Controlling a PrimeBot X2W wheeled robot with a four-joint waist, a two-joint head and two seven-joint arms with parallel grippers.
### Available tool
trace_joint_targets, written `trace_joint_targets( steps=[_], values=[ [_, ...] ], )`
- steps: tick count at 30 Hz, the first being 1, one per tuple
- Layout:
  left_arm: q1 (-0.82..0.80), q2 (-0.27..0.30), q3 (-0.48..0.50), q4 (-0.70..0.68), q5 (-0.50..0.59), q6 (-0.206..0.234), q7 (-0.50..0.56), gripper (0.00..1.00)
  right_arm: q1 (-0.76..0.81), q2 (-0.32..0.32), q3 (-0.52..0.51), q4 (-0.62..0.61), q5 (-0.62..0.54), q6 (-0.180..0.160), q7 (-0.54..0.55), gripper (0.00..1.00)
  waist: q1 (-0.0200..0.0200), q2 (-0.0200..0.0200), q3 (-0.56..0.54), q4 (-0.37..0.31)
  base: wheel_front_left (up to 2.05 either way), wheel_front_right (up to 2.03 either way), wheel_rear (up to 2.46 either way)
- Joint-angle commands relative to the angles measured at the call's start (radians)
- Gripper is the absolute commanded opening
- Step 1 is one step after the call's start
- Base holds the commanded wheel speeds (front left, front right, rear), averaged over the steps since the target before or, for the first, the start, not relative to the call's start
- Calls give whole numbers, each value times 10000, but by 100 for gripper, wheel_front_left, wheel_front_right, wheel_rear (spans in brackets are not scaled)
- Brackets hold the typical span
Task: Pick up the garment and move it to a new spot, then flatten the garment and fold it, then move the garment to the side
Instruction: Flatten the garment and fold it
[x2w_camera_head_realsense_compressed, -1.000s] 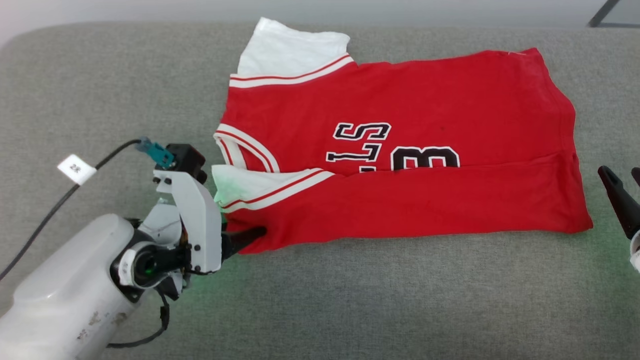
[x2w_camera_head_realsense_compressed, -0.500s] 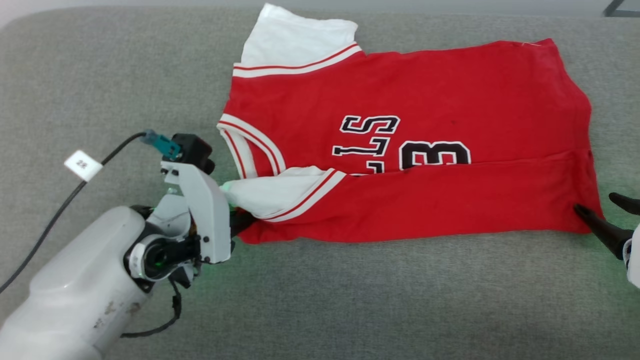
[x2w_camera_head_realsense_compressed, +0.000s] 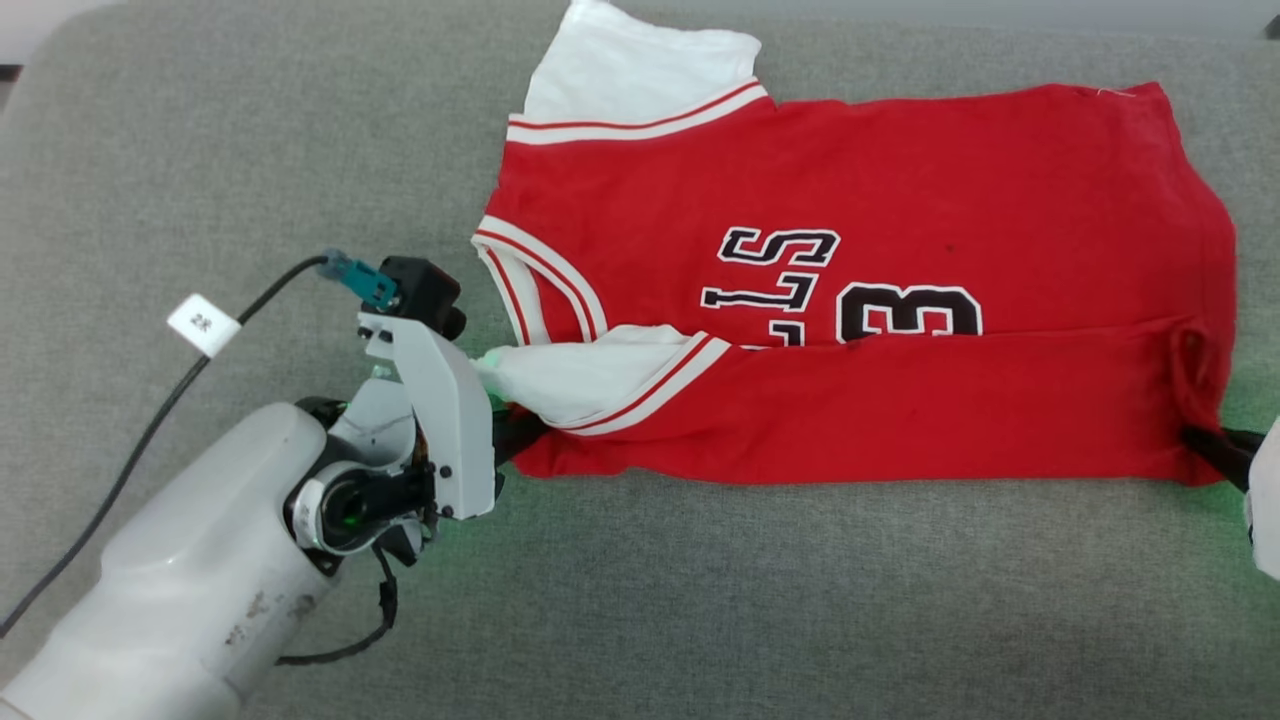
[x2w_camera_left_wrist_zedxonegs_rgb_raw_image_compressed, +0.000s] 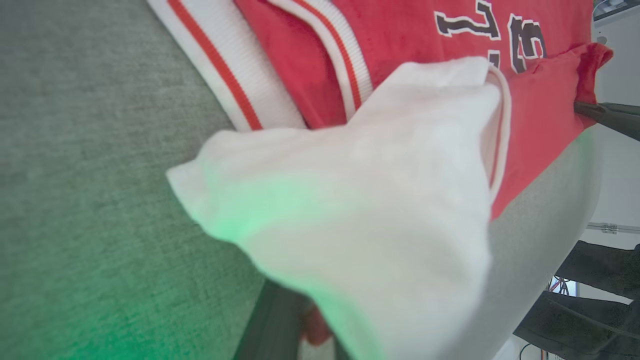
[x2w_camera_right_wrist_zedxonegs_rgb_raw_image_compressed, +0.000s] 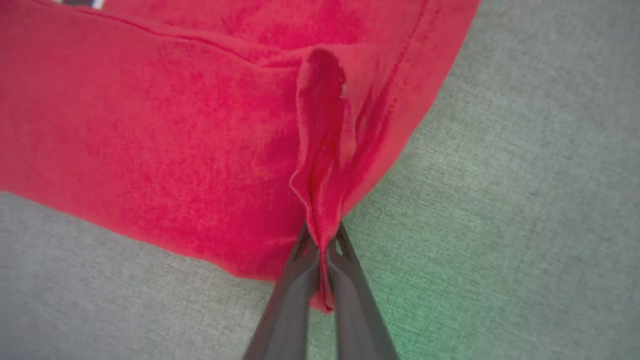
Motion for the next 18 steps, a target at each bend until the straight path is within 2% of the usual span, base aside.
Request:
trace_joint_targets(
  steps=[1, 7, 18],
  values=[
    [414, -126, -238, 129, 32, -32, 46, 0, 281, 28, -15, 106, 48, -15, -12, 0, 0, 0, -133, -10, 0, 0, 0],
    [928, 373, -27, -347, -213, -76, -182, 0, 1167, -82, -479, -330, 363, -14, -295, 0, 0, 0, -578, -111, 0, 0, 0],
    [2478, 1796, 207, -2724, -658, 424, -343, 0, 2942, -110, -1214, -1702, 639, -14, -268, 0, 0, 0, -919, -361, 0, 0, 0]
  ],
)
